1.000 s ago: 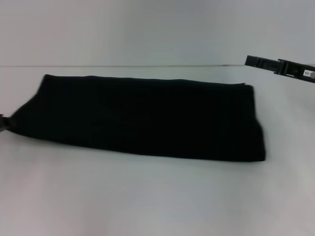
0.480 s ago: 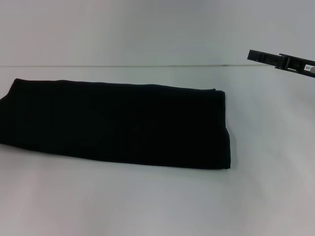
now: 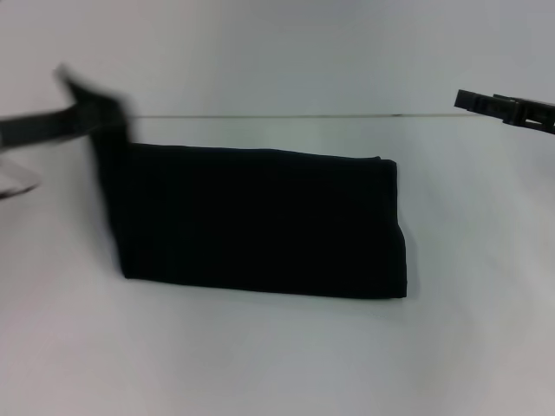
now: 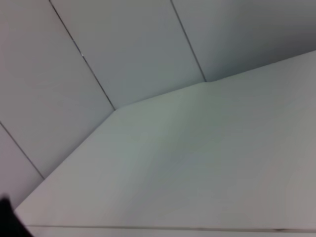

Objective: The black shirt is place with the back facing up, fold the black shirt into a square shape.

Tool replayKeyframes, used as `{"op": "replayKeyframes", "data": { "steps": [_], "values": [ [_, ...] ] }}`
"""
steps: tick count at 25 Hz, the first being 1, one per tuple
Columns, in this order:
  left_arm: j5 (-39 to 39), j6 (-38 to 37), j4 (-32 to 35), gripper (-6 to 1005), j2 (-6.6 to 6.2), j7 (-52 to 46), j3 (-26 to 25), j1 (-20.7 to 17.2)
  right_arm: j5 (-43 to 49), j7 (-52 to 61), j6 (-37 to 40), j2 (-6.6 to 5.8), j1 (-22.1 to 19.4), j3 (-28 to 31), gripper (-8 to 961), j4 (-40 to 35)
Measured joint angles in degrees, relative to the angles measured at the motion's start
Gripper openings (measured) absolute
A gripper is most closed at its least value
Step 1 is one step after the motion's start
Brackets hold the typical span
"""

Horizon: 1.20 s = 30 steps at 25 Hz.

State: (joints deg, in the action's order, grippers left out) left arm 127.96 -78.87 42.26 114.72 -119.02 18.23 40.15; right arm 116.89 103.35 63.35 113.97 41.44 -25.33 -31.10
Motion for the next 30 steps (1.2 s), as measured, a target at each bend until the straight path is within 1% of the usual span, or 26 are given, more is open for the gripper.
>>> {"op": "replayKeyframes", "data": {
  "steps": [1, 3, 4, 7, 9, 10, 11, 12, 15, 16, 19, 20, 21, 23, 25, 26, 27, 29, 30],
  "values": [
    [-1.65, -1.44, -0.63, 27, 0.59, -0.07, 0.62, 1.84, -0.01, -0.15, 0.05, -0.13, -0.08, -0.01, 883, -0.02],
    [-4.68, -3.1, -2.07, 27, 3.07, -0.38, 2.5, 5.9, 0.0, -0.28, 0.13, -0.65, -0.47, -0.04, 883, -0.11],
    [-5.75, -3.39, -2.86, 27, 4.6, -0.49, 3.53, 7.56, 0.0, -0.25, 0.29, -0.88, -0.66, -0.06, 883, -0.15],
    [-7.93, -2.04, -5.97, 27, 8.61, -0.09, 5.8, 10.58, 0.0, -0.16, 0.76, -1.56, -1.29, -0.03, 883, -0.2],
    [-9.86, 0.99, -11.25, 27, 9.62, 2.0, 7.29, 11.36, 0.0, -0.17, 0.86, -1.86, -1.62, -0.11, 883, -0.19],
    [-11.2, 3.01, -15.57, 27, 9.56, 3.73, 7.71, 11.43, 0.0, -0.19, 0.88, -1.95, -1.76, -0.19, 883, -0.2],
    [-13.38, 5.48, -21.57, 34, 9.38, 6.4, 7.61, 11.15, 0.02, -0.22, 0.91, -1.99, -1.88, -0.3, 883, -0.2],
    [-15.6, 7.61, -26.5, 41, 9.42, 9.44, 7.15, 10.4, 0.08, -0.26, 0.9, -2.02, -1.96, -0.37, 883, -0.19],
    [-21.66, 9.6, -35.17, 62, 9.87, 18.36, 4.55, 7.18, 0.47, -0.34, 0.88, -1.93, -2.08, -0.71, 883, -0.19],
    [-24.07, 9.14, -38.81, 69, 9.96, 23.42, 3.06, 5.76, 0.49, -0.36, 0.93, -1.89, -2.1, -0.78, 883, -0.2],
    [-25.96, 7.24, -43.95, 91, 9.96, 30.44, 0.3, 4.17, 0.59, -0.32, 1.12, -1.77, -2.21, -1.4, 883, -0.2],
    [-25.96, 7.24, -43.95, 98, 9.96, 30.44, 0.3, 4.17, 0.62, -0.18, 1.18, -1.72, -2.21, -1.9, 884, -0.19],
    [-25.69, 5.02, -44.8, 105, 9.96, 31.53, -0.02, 4.07, 0.63, 0.0, 1.22, -1.73, -2.21, -2.52, 884, -0.13],
    [-25.15, 1.16, -44.99, 119, 9.81, 31.64, 0.96, 4.46, 0.63, 0.85, 1.39, -1.92, -2.19, -4.0, 884, 0.01],
    [-24.19, -2.98, -43.52, 182, 9.59, 31.7, 1.48, 4.52, 0.63, 2.65, 1.71, -2.23, -2.19, -5.56, 884, 0.04],
    [-24.0, -3.53, -42.94, 213, 9.58, 31.65, 1.49, 4.5, 0.63, 4.24, 2.38, -2.53, -2.18, -6.73, 884, 0.03],
    [-23.45, -4.79, -40.97, 244, 9.48, 31.41, 1.52, 4.33, 0.63, 5.51, 3.02, -2.88, -2.17, -7.61, 884, 0.05],
    [-22.99, -4.68, -36.99, 307, 9.29, 30.38, 1.54, 3.72, 0.63, 9.35, 5.14, -3.94, -2.02, -9.48, 884, 0.41],
    [-22.93, -4.3, -35.18, 354, 9.17, 29.9, 1.6, 3.39, 0.64, 11.39, 6.17, -4.43, -1.92, -10.49, 884, 0.6]
  ]
}}
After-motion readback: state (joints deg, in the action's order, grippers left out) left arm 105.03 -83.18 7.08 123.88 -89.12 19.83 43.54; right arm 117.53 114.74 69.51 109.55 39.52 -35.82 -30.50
